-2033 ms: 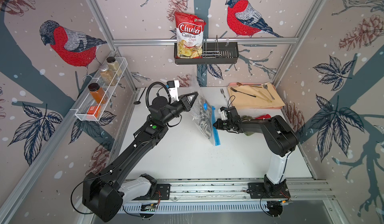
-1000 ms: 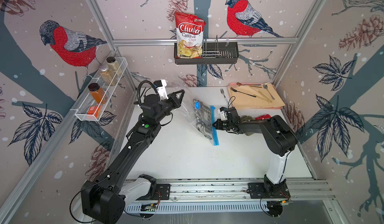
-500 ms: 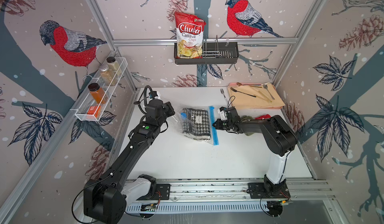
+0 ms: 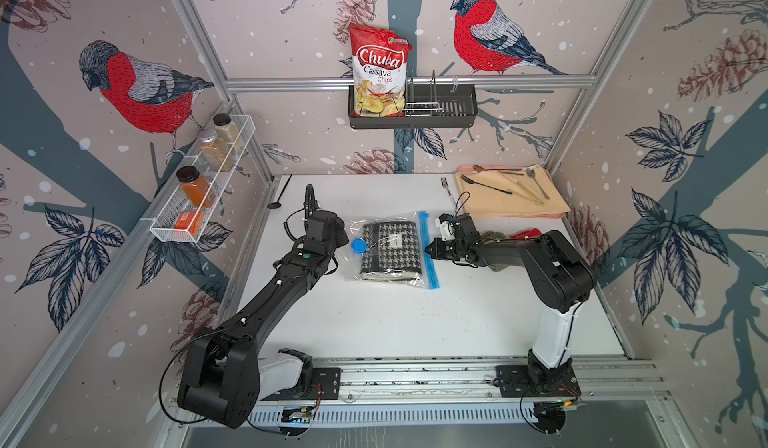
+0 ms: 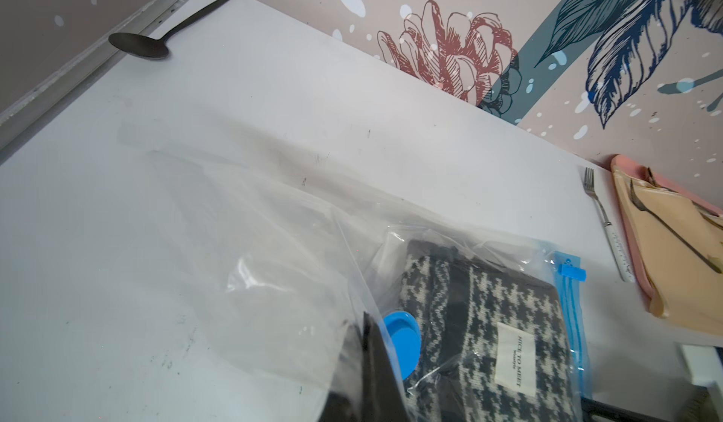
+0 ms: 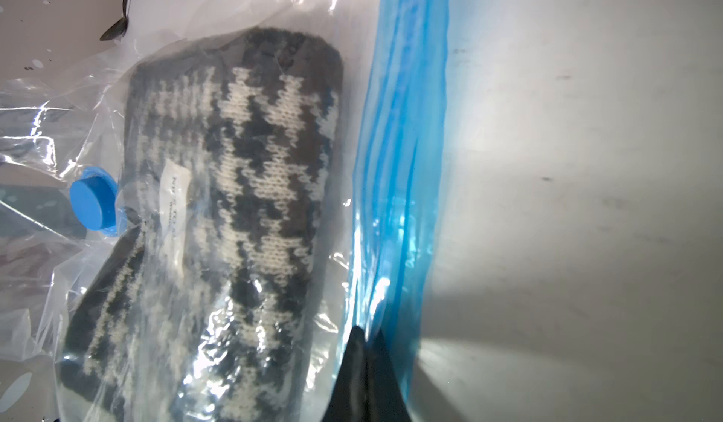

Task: Take the scarf out of the vacuum bag
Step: Adjust the vacuum bag at the center of the board.

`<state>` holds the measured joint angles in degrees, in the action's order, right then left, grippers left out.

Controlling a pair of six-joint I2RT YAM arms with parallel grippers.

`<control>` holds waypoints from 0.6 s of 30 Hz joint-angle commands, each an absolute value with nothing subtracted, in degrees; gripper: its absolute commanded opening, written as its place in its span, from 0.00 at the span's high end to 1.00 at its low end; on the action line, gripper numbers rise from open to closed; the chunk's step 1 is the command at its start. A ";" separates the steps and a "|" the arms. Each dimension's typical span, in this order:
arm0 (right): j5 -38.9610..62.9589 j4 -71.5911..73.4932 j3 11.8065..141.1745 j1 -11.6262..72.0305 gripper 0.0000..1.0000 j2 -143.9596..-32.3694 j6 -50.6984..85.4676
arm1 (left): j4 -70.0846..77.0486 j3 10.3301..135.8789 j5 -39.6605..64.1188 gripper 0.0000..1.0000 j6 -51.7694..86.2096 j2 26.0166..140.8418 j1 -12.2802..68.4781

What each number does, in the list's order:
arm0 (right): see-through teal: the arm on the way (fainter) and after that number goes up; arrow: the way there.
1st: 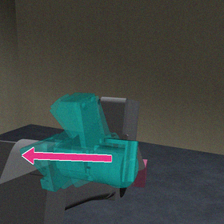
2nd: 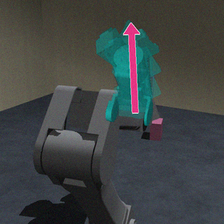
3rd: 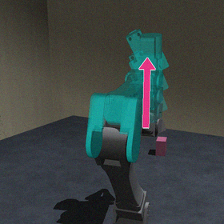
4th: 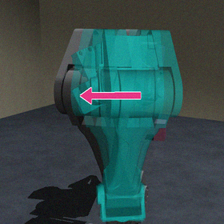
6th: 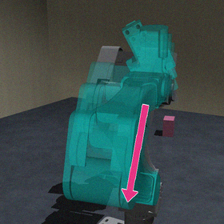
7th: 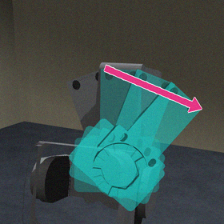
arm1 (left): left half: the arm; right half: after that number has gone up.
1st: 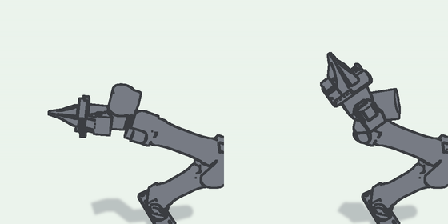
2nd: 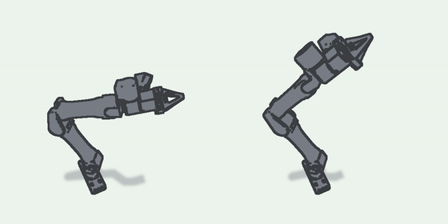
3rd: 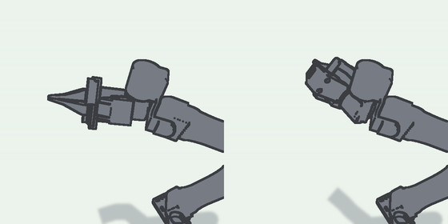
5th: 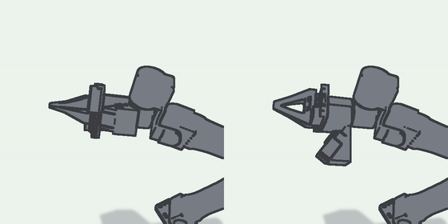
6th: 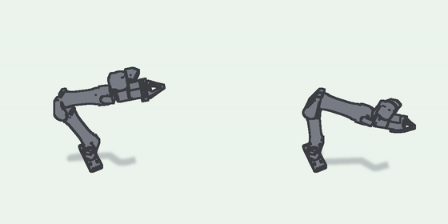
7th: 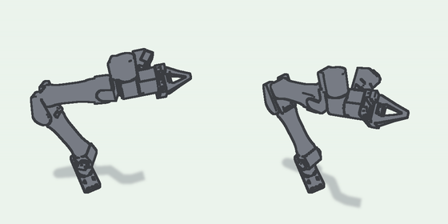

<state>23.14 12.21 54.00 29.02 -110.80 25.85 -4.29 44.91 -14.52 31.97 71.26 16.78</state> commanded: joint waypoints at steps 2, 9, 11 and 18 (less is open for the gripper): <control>20.33 -3.27 52.82 29.62 1.00 -111.30 25.33 | -1.26 42.80 -16.40 1.00 32.06 72.59 16.72; 20.39 -3.42 52.77 30.05 1.00 -110.76 25.11 | -0.93 40.97 -19.90 1.00 32.74 74.96 16.72; 20.39 -3.48 52.77 29.99 1.00 -110.58 25.11 | -1.62 40.94 -21.39 1.00 33.11 75.72 16.78; 20.33 -3.52 52.57 30.37 1.00 -110.03 24.91 | -6.51 43.15 -25.26 0.97 34.18 80.02 16.73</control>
